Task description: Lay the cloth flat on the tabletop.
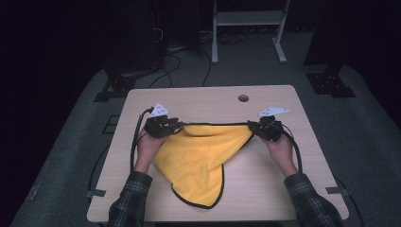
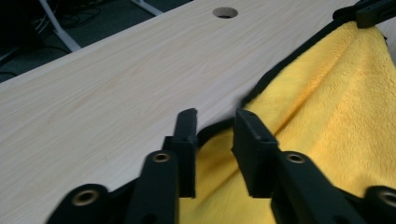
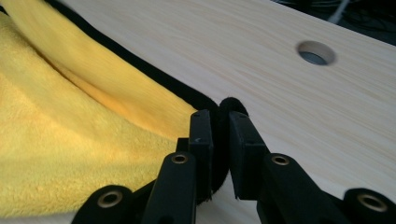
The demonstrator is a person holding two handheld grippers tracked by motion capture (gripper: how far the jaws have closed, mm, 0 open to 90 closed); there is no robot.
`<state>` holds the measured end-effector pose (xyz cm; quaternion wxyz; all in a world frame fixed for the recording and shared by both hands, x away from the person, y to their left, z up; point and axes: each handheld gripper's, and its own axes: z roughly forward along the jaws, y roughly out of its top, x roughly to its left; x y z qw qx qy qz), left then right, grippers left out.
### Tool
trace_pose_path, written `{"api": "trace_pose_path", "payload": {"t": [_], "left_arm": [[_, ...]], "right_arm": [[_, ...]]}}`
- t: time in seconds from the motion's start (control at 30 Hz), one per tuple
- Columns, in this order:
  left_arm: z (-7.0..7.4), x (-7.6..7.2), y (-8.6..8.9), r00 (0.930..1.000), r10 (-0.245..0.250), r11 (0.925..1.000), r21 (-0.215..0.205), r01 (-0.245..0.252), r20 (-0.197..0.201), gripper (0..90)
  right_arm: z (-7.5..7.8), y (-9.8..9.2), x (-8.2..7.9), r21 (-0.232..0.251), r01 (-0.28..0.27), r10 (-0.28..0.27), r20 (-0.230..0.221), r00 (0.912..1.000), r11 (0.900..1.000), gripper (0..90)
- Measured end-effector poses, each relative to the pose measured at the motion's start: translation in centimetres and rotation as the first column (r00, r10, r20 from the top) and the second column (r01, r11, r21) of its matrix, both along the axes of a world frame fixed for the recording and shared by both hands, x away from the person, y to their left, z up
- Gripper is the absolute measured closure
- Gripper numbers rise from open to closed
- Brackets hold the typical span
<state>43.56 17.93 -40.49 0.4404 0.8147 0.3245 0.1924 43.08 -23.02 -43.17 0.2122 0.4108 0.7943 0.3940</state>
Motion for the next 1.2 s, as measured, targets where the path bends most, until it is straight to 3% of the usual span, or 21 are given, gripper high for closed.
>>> {"api": "trace_pose_path", "payload": {"t": [0.1,0.27,0.37,0.4,0.43,0.6,0.63,0.67,0.7,0.77,0.8,0.83,0.87,0.9,0.93,0.97,1.0,1.2], "left_arm": [[-0.1,-0.2,0.0,0.9999,-0.003,1.0000,0.002,0.003,-0.010,63.0],[-0.6,-0.9,0.3,0.9997,-0.004,0.9997,0.024,0.004,-0.025,54.8],[-1.4,-1.7,0.9,0.9984,0.002,0.9979,0.064,0.002,-0.057,50.2],[-1.4,-1.7,0.9,0.9984,0.002,0.9979,0.064,0.002,-0.057,49.2],[-2.0,-2.1,1.4,0.9962,0.004,0.9977,0.068,0.002,-0.087,48.3],[-3.5,-2.5,1.9,0.9896,-0.006,0.9980,0.062,0.015,-0.144,45.5],[-4.0,-2.6,2.1,0.9839,-0.024,0.9991,0.031,0.030,-0.177,44.7],[-4.0,-2.6,2.1,0.9839,-0.024,0.9991,0.031,0.030,-0.177,44.7],[-4.5,-2.5,1.9,0.9769,-0.039,0.9992,-0.001,0.039,-0.210,44.9],[-4.9,-2.5,1.7,0.9738,-0.044,0.9988,0.010,0.048,-0.223,45.9],[-5.1,-2.4,1.6,0.9712,-0.049,0.9984,0.016,0.055,-0.233,48.5],[-5.4,-2.3,1.4,0.9676,-0.057,0.9979,0.016,0.063,-0.246,56.8],[-5.6,-2.3,1.2,0.9651,-0.065,0.9967,0.030,0.075,-0.254,56.8],[-5.7,-2.3,0.9,0.9643,-0.073,0.9951,0.047,0.088,-0.255,73.1],[-5.7,-2.3,0.8,0.9636,-0.074,0.9940,0.059,0.092,-0.257,73.1],[-5.6,-2.3,0.7,0.9611,-0.077,0.9934,0.062,0.096,-0.265,82.5],[-5.4,-2.2,0.7,0.9587,-0.082,0.9937,0.051,0.099,-0.272,82.5],[-2.6,-2.1,-0.8,0.9791,-0.117,0.9931,-0.031,0.113,-0.166,84.9]], "right_arm": [[-0.3,-2.8,-0.2,-0.001,0.057,-0.057,-0.012,0.9983,0.998,79.7],[-0.7,-5.2,-0.6,-0.020,0.099,-0.099,-0.023,0.9948,0.995,79.6],[-1.5,-6.8,-1.1,-0.046,0.127,-0.129,-0.045,0.9907,0.991,79.5],[-1.5,-6.8,-1.1,-0.046,0.127,-0.129,-0.045,0.9907,0.991,79.5],[-1.7,-7.3,-1.3,-0.052,0.136,-0.139,-0.056,0.9888,0.989,79.3],[-2.2,-7.4,-1.5,-0.068,0.130,-0.135,-0.069,0.9885,0.989,78.7],[-2.3,-7.3,-1.5,-0.079,0.130,-0.135,-0.067,0.9885,0.988,78.7],[-2.3,-7.2,-1.5,-0.085,0.130,-0.135,-0.067,0.9885,0.988,78.6],[-2.4,-7.1,-1.5,-0.090,0.128,-0.135,-0.066,0.9887,0.988,78.6],[-2.4,-7.1,-1.5,-0.091,0.129,-0.135,-0.067,0.9886,0.988,78.6],[-2.5,-7.1,-1.5,-0.092,0.128,-0.135,-0.069,0.9885,0.987,78.5],[-2.6,-7.1,-1.5,-0.090,0.128,-0.135,-0.072,0.9882,0.988,78.5],[-2.6,-7.1,-1.5,-0.090,0.128,-0.135,-0.072,0.9882,0.988,78.5],[-2.6,-7.2,-1.4,-0.089,0.128,-0.134,-0.072,0.9883,0.988,78.3],[-2.6,-7.2,-1.4,-0.089,0.128,-0.134,-0.072,0.9883,0.988,78.3],[-2.6,-7.2,-1.5,-0.092,0.127,-0.133,-0.072,0.9884,0.988,78.3],[-2.6,-7.2,-1.5,-0.092,0.127,-0.133,-0.072,0.9884,0.988,78.3],[-2.9,-7.0,-1.4,-0.107,0.124,-0.133,-0.081,0.9878,0.987,78.3]]}}
